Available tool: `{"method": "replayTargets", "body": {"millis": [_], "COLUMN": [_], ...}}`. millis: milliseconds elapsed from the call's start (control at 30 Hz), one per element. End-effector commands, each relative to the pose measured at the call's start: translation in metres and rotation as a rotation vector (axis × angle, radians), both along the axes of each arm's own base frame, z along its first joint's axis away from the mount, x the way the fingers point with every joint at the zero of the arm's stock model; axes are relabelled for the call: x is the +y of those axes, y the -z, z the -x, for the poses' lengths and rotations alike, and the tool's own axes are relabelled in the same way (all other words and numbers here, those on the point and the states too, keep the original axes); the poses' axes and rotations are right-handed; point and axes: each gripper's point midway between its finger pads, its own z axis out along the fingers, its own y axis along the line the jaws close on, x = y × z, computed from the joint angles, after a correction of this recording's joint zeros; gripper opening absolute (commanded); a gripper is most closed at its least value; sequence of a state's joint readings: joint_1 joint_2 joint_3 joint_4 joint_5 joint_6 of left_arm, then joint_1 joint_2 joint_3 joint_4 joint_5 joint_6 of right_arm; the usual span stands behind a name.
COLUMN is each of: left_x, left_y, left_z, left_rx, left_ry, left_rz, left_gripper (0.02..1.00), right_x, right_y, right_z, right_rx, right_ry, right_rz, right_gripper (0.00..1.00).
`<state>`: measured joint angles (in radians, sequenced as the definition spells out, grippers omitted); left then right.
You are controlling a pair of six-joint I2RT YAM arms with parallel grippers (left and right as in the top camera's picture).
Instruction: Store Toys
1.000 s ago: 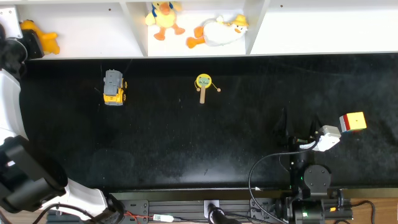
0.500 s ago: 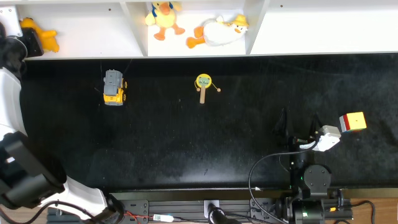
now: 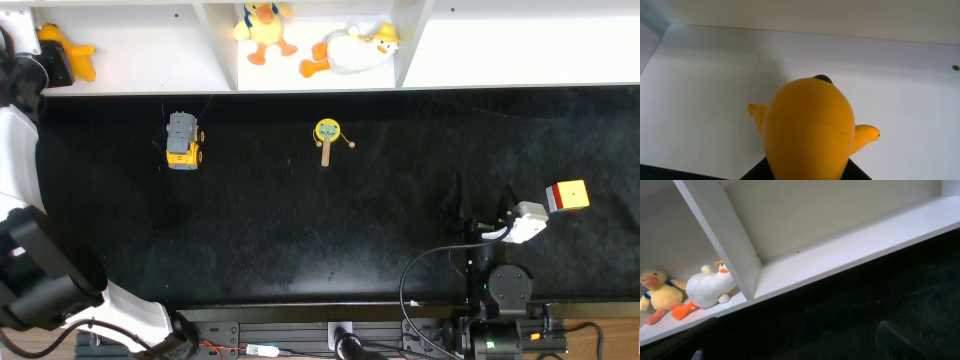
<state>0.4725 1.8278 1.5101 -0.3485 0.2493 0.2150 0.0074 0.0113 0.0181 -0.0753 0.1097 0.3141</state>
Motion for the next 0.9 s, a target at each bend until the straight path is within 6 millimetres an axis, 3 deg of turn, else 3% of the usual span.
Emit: {"method": "replayTargets", "body": {"millis": [33, 133, 200, 300, 367, 433, 533, 900], "left_x": [0.001, 0.001, 0.001, 0.001, 0.0, -0.001, -0.001, -0.005], "left_y": [0.004, 0.004, 0.004, 0.004, 0.004, 0.005, 0.006, 0.008], "left_z": [-0.005, -0.005, -0.005, -0.005, -0.005, -0.005, -0.003, 0.005], "left_rx": [0.005, 0.005, 0.005, 0.005, 0.004, 0.006, 0.014, 0.048], "left_ry": [-0.006, -0.006, -0.006, -0.005, 0.0, 0.0, -0.001, -0.001], "left_rz": [0.01, 0.01, 0.01, 0.011, 0.014, 0.015, 0.019, 0.037], "left_gripper": [0.237, 0.242, 0.297, 0.492, 0.717, 0.86, 0.998, 0.998], "right_x": [0.0, 0.0, 0.0, 0.0, 0.0, 0.0, 0.0, 0.0], "right_y": [0.004, 0.004, 0.004, 0.004, 0.004, 0.004, 0.004, 0.004], "right_z": [0.0, 0.0, 0.0, 0.0, 0.0, 0.0, 0.0, 0.0], "right_rx": [0.001, 0.001, 0.001, 0.001, 0.001, 0.001, 0.001, 0.001], "right_ry": [0.002, 0.002, 0.002, 0.002, 0.002, 0.002, 0.002, 0.002], "right_rz": [-0.003, -0.003, -0.003, -0.004, -0.003, -0.003, -0.003, -0.003], "right_gripper": [0.996, 0.996, 0.996, 0.996, 0.996, 0.996, 0.996, 0.996]}}
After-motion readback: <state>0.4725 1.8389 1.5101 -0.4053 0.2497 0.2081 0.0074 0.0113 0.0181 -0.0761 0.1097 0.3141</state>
